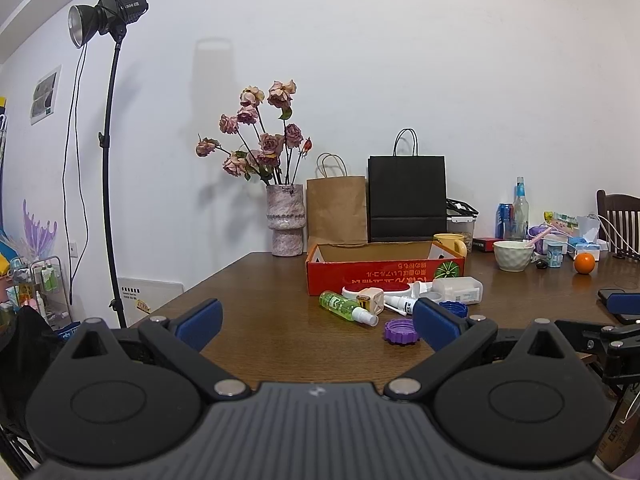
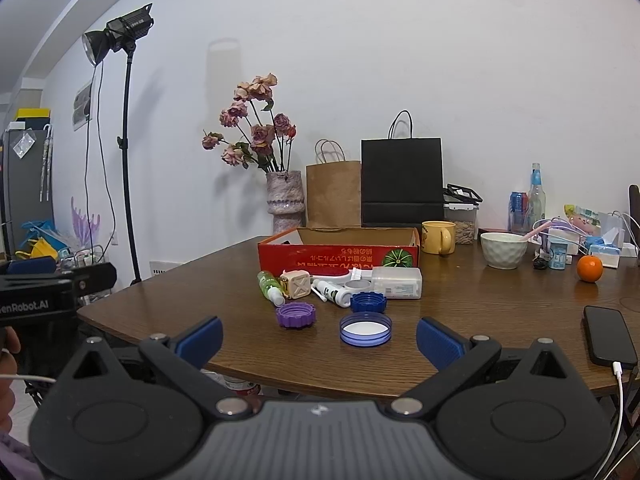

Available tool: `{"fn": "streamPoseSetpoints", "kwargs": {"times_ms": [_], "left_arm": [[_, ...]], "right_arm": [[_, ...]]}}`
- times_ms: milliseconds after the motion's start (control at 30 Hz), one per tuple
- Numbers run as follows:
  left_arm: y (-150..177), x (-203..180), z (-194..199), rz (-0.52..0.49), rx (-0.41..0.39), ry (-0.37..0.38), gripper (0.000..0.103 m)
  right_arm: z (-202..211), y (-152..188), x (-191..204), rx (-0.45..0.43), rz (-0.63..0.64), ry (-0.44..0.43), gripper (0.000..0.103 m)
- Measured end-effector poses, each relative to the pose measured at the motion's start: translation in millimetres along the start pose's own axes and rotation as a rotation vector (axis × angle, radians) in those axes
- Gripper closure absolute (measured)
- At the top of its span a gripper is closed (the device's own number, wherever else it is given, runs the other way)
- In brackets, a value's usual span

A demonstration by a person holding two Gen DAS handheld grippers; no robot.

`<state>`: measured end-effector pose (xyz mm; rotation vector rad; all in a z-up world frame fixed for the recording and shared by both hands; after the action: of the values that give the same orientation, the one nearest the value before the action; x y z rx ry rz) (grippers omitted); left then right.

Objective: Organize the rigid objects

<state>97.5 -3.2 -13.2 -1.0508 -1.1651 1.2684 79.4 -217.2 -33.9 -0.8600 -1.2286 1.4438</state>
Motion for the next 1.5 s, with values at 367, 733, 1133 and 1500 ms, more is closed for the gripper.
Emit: {"fn": "streamPoseSetpoints", "kwargs": {"times_ms": [367, 733, 1133, 1500], "left_arm": [[-2.7, 1.2, 1.7, 0.001, -0.004, 0.000, 0.000], [-4.1, 2.6, 2.7, 0.000, -0.007, 0.000, 0.000], [-7.2, 4.0, 1.2, -0.004, -0.010, 0.002, 0.000], [-6.0, 4.2, 1.5, -0.003, -0.011, 0.001, 0.000]], "right_arm": [[0.5, 0.3, -1.4, 0.002, -0.001, 0.000, 0.000], [0.4, 0.3, -2.2, 0.002, -0.002, 0.000, 0.000], [0.8, 0.8, -3.2, 0.002, -0.001, 0.000, 0.000], [0.6, 0.9, -3.1, 0.001, -0.001, 0.002, 0.000]]}}
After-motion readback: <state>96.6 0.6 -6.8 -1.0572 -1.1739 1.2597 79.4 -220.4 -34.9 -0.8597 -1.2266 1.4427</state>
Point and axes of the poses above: each gripper's, at about its wrist camera, not at the fingertips, and z roughly against the way its jaws point, x to its left, y to its underside, the point moved 10 cm from there along -z, roughly the way its jaws point, and after that the axes turned 3 degrees about -y, right-handed, at the moved point
